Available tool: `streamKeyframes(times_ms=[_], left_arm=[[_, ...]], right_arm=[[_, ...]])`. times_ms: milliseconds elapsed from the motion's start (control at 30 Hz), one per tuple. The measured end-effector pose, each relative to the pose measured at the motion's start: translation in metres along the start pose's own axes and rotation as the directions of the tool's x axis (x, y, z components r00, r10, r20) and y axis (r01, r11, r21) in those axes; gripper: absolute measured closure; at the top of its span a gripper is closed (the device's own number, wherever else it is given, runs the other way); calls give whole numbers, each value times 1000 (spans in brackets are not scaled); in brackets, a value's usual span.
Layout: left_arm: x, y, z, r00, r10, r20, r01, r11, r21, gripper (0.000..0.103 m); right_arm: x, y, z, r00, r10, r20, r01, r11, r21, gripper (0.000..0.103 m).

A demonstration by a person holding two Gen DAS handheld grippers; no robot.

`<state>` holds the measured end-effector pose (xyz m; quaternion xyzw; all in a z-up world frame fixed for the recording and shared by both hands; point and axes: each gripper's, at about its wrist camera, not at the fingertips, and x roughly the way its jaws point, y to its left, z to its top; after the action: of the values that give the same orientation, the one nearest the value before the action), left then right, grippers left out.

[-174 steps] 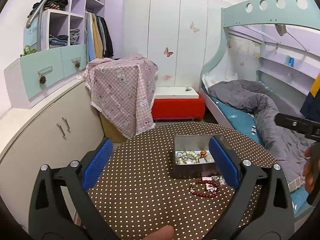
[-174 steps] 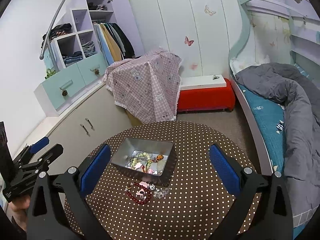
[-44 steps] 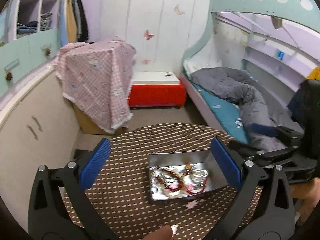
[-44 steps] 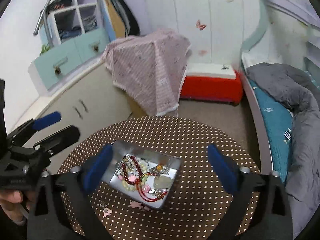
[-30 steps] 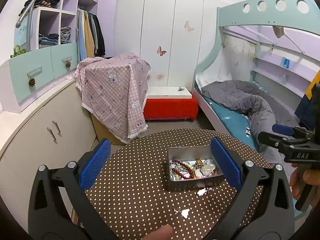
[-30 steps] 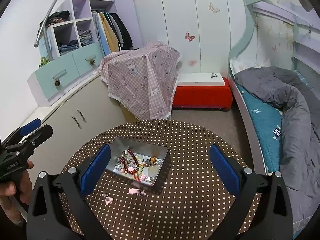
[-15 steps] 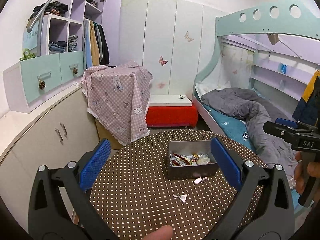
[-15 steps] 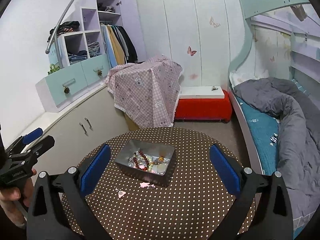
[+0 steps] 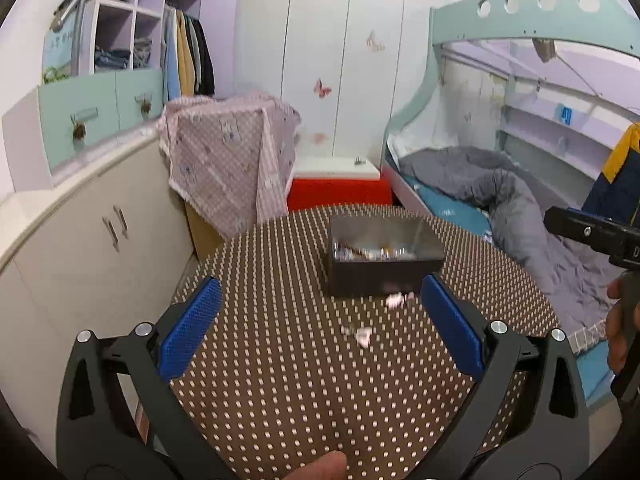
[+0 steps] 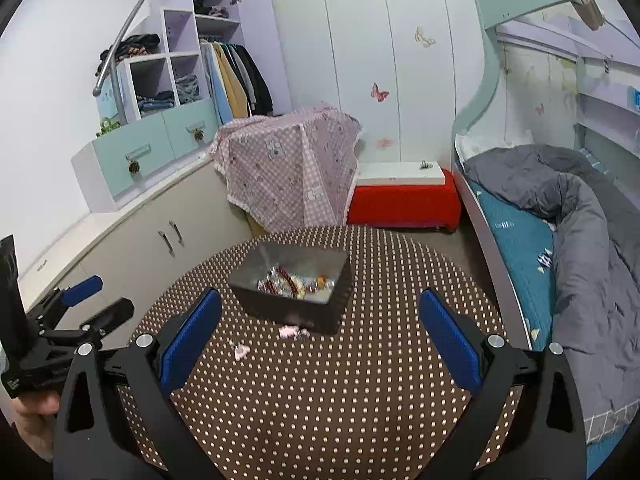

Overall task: Organize jewelry
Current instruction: 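Open both tools and withdraw them toward the last pieces, then grasp the silver key charm with left while right grasps the pink charm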

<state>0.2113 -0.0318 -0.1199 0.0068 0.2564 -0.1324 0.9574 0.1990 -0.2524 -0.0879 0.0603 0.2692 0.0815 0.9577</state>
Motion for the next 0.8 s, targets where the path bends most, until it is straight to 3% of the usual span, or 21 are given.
streamKeyframes(times_ms=[300, 500, 667, 767, 800], left_arm=[[38, -12, -29, 995, 9, -104, -2, 998, 67, 6], [80, -22, -39, 979, 27, -200, 1, 990, 139, 6], [111, -24, -44, 964, 12, -265, 28, 989, 146, 7], [124, -24, -46, 952, -15, -307, 60, 989, 139, 22], [129, -23, -47, 942, -34, -333, 81, 989, 128, 32]], right_arm=[[25, -7, -26, 997, -7, -82, 10, 999, 32, 8], [42, -10, -34, 992, -9, -125, 13, 999, 29, 8], [56, -14, -39, 988, -12, -157, 16, 999, 28, 8], [63, -15, -42, 985, -14, -175, 19, 1000, 24, 8], [66, -15, -42, 984, -16, -180, 20, 1000, 23, 8]])
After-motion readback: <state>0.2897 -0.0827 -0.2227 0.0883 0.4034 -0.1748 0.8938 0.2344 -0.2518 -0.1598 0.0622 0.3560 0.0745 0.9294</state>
